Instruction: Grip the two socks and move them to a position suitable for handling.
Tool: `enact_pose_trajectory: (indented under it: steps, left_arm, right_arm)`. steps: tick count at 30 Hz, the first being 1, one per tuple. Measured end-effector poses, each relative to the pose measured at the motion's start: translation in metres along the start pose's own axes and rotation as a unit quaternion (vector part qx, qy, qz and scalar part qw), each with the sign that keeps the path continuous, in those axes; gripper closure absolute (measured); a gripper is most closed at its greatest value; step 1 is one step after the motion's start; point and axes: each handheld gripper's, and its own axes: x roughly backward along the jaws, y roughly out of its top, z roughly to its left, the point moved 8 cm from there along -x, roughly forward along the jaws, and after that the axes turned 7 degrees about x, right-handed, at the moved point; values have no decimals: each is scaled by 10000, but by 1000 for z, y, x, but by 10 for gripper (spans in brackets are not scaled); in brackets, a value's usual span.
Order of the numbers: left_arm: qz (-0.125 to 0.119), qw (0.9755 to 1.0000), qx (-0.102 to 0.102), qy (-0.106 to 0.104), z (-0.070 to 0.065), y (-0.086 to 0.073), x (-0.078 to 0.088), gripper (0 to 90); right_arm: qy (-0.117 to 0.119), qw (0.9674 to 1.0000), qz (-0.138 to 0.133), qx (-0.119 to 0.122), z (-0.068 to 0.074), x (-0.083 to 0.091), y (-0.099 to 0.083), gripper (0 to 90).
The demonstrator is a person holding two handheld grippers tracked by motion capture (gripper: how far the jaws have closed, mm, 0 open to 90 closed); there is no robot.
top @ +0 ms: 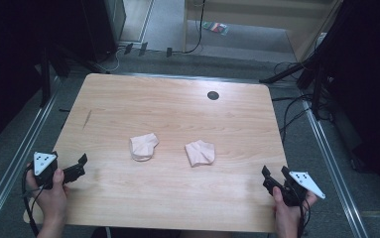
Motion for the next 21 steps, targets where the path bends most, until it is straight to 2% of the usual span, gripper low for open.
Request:
enact_pose_trajectory:
  steps: [1, 4, 7, 8, 9, 10, 12, 15, 16, 18, 19, 20, 21]
  left_arm:
    - [29, 10000, -17, -12, 0, 0, 0, 0]
    - [87, 9999, 10, -90, -1, -1, -1, 0]
    - [114, 9999, -33, -46, -2, -1, -2, 0]
    - [141, 9999, -61, -20, -2, -2, -2, 0]
    - [141, 9999, -83, -1, -2, -2, -3, 0]
    - [166, 9998, -145, -9, -4, -2, -3, 0]
    - [182, 9997, -189, -31, -5, -3, -3, 0]
    - [190, 9994, -299, -37, -7, -3, -2, 0]
    - [198, 9993, -309, -45, -7, -3, -3, 0]
    - [207, 9993, -304, -52, -7, -3, -3, 0]
    - [207, 9993, -304, -52, -7, -3, -3, 0]
    - [238, 9993, -293, -60, -7, -4, -3, 0]
    - [248, 9992, -297, -59, -7, -4, -4, 0]
  right_arm:
    - [-15, 10000, 19, -24, 0, 0, 1, 278]
    - [29, 9999, 3, 158, 4, 1, 7, 331]
    - [149, 9996, -16, 243, 10, 2, 12, 338]
    - [164, 9993, -24, 333, 19, 3, 19, 348]
    - [164, 9993, -24, 333, 19, 3, 19, 348]
    - [259, 9989, -49, 386, 30, 4, 27, 348]
    - [295, 9987, -47, 407, 34, 5, 30, 346]
    - [539, 9975, -72, 461, 55, 6, 44, 347]
    - [693, 9962, -21, 520, 70, 5, 50, 345]
    - [826, 9950, 12, 564, 86, 4, 56, 321]
    - [826, 9950, 12, 564, 86, 4, 56, 321]
    - [946, 9933, -23, 665, 102, 2, 63, 316]
    - [980, 9925, -23, 727, 108, 0, 65, 317]
